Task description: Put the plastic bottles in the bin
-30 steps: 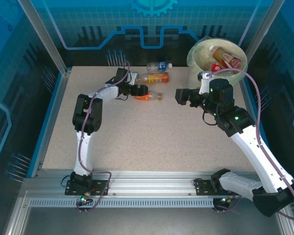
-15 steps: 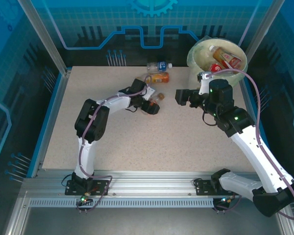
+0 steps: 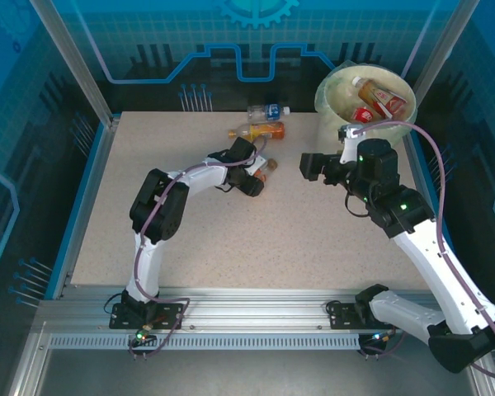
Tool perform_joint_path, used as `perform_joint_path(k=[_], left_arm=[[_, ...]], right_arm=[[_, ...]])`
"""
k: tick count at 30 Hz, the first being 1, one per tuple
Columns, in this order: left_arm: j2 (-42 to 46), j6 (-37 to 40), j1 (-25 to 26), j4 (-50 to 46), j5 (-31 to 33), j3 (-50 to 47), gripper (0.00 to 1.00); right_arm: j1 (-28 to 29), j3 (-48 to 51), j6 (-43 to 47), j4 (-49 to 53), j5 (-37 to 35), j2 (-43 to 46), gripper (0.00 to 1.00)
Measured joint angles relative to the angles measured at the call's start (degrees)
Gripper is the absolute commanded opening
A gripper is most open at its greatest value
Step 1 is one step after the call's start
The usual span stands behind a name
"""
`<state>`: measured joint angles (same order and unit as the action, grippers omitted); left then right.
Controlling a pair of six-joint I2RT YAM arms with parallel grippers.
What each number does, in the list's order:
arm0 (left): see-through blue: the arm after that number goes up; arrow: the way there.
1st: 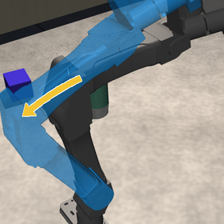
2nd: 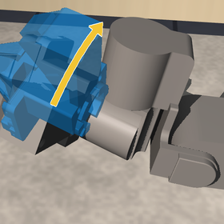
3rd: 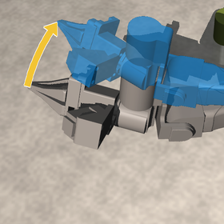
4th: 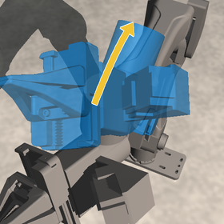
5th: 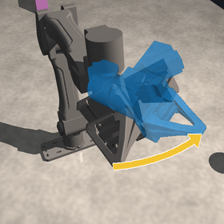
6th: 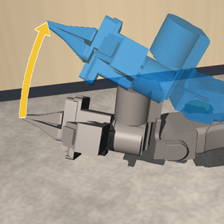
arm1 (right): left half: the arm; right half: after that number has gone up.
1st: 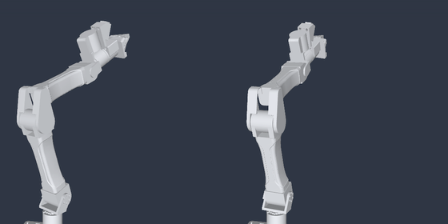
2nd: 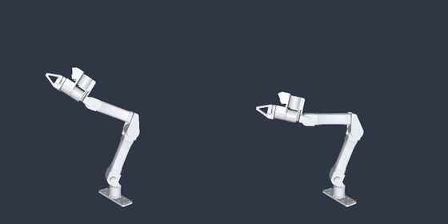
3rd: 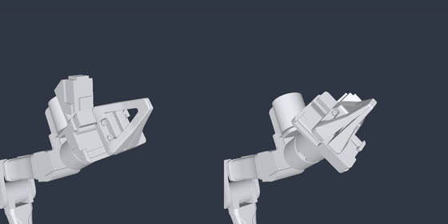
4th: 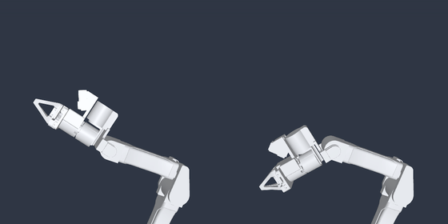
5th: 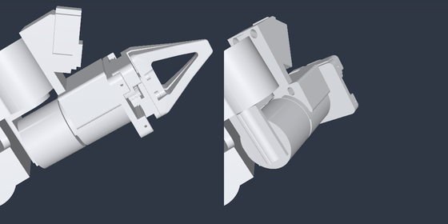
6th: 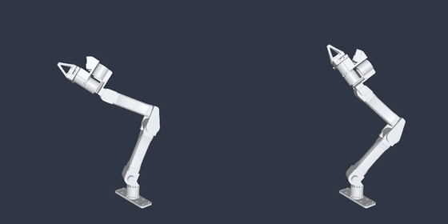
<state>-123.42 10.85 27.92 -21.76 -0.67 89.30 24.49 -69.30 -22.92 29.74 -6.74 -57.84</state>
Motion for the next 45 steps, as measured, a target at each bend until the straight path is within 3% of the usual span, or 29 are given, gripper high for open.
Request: perform_joint_path(k=[6, 15, 28, 37, 45], left_arm=[[4.5, -6.51, 0.0, 3.89, 1.14, -7.17, 0.4], [18.12, -19.17, 0.87, 15.41, -0.68, -23.8, 0.38], [40.19, -30.05, 1.97, 29.0, -17.86, -34.42, 0.38], [44.11, -33.48, 2.97, 34.95, -29.16, -36.11, 0.37], [44.17, -38.07, 4.15, 40.33, -36.04, -36.11, 0.38]], right_arm=[[0.0, 1.95, -0.24, 0.26, 0.07, 1.77, 1.0], [0.0, 7.32, -1.73, 0.02, 1.42, 7.5, 1.0], [0.26, 8.44, -5.05, -3.23, 12.63, 6.25, 1.0], [0.37, 11.63, -11.17, -11.43, 23.71, 1.14, 1.0], [0.98, 11.76, -14.25, -18.29, 28.35, -1.73, 1.0]])
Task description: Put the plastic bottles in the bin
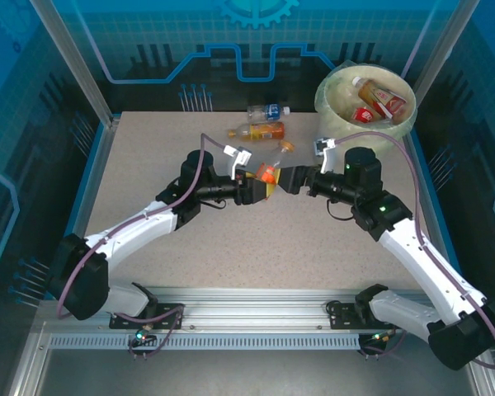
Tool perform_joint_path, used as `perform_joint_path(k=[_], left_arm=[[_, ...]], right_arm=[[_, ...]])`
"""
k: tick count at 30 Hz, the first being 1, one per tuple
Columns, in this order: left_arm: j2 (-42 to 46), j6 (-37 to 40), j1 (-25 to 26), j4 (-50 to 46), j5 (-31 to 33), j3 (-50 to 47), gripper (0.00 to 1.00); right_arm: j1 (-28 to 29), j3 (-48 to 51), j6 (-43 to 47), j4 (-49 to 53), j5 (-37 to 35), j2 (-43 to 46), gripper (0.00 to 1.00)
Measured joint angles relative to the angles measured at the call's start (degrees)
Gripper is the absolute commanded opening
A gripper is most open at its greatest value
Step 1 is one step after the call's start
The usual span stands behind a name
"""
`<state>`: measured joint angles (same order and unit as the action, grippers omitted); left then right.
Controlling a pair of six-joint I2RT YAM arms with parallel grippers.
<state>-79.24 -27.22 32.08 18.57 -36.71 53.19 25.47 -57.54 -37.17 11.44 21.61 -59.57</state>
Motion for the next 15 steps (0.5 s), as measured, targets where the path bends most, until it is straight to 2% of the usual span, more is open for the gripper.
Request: perform_joint_path(k=[7, 10, 15], left_arm=[[0.09, -2.8, 1.11, 3.41, -2.95, -0.13, 0.38], [0.48, -3.98, 1.11, 5.38, -3.52, -0.98, 0.38], [0.72, -4.44, 1.09, 6.16, -3.69, -2.1, 0.38]], right_arm=[[2.51, -0.85, -3.5, -1.99, -1.55, -3.58, 0.98], [2.67, -1.01, -6.34, -3.26, -1.66, -4.74, 0.84], [2.99, -1.46, -9.7, -5.42, -1.11, -6.73, 0.7]])
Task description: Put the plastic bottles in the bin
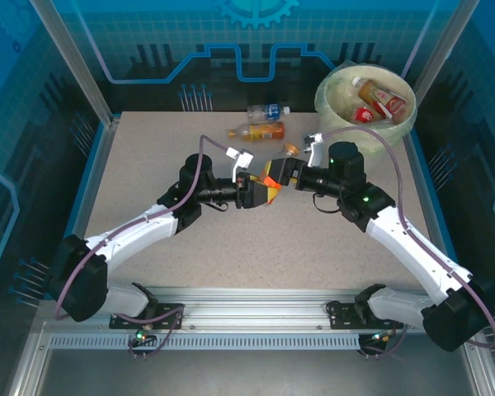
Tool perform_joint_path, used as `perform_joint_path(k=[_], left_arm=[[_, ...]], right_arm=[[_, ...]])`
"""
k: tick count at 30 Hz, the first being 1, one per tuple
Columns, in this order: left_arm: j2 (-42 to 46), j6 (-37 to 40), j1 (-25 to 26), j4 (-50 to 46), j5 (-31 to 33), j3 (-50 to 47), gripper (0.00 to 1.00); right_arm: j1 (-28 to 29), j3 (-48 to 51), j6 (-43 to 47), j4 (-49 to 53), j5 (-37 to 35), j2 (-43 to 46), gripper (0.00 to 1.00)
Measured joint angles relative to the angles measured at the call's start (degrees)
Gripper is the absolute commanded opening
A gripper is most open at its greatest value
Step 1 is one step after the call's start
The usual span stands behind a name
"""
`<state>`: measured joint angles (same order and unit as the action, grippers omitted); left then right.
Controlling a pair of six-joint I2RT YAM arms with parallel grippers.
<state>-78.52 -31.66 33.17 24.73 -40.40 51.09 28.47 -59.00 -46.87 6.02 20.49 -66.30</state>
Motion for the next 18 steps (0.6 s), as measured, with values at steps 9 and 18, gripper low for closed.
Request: perform_joint_path(k=[9, 18], left_arm=[[0.55, 0.31, 0.0, 0.68, 0.0, -0.15, 0.41], [0.61, 1.2, 0.02, -0.92, 0.42, -0.13, 0.83]], right_arm=[[0.76, -1.99, 0.7, 1.31, -0.07, -0.13, 0.52], [1.6, -6.14, 4.5, 6.34, -0.94, -2.03, 0.37]])
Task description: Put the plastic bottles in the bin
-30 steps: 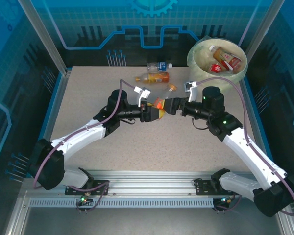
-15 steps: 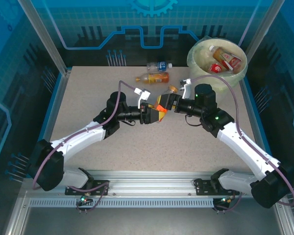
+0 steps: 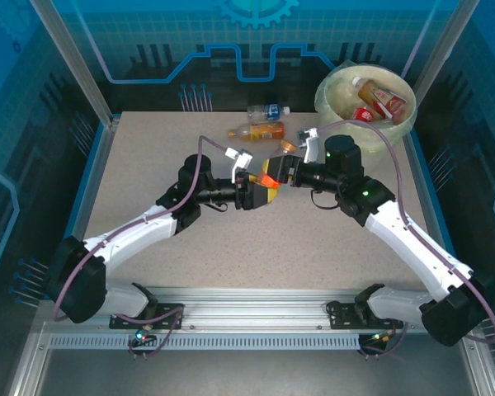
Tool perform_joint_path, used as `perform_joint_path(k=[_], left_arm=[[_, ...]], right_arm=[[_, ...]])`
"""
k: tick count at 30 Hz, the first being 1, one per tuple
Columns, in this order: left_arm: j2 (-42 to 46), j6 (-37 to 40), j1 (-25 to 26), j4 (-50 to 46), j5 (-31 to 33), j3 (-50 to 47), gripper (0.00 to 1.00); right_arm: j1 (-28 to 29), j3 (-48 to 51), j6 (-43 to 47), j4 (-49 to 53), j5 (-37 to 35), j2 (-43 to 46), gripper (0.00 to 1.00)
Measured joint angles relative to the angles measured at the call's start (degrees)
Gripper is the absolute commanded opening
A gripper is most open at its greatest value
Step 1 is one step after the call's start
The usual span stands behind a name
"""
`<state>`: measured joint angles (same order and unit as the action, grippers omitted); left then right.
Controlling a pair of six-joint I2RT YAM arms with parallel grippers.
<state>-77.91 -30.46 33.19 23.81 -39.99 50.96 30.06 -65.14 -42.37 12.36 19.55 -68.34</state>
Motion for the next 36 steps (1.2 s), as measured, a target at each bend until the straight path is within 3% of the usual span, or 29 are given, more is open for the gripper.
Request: perform_joint_path(k=[7, 17, 26, 31, 36], left_arm=[[0.98, 2.34, -0.02, -6.1, 2.16, -0.02, 0.99], [12.0, 6.56, -0.42, -12.17, 15.89, -2.51, 0.99], [17.81, 9.05, -0.92, -19.3, 31.34, -7.58, 0.99], [17.81, 9.55, -1.16, -21.44, 34.29, -7.93, 0.99], [17.97, 9.53, -1.16, -22.38, 35.32, -8.07, 0.99]], right_arm=[[0.55, -5.66, 5.53, 7.1, -3.82, -0.81, 0.35], [-2.23, -20.87, 16.79, 18.01, -12.24, -2.86, 0.34], [-17.42, -27.02, 19.3, 18.08, -12.98, -5.42, 0.34], [-25.11, -30.82, 18.01, 15.69, -13.29, -9.51, 0.34], [-29.07, -34.45, 17.77, 13.35, -16.11, -14.82, 0.35]])
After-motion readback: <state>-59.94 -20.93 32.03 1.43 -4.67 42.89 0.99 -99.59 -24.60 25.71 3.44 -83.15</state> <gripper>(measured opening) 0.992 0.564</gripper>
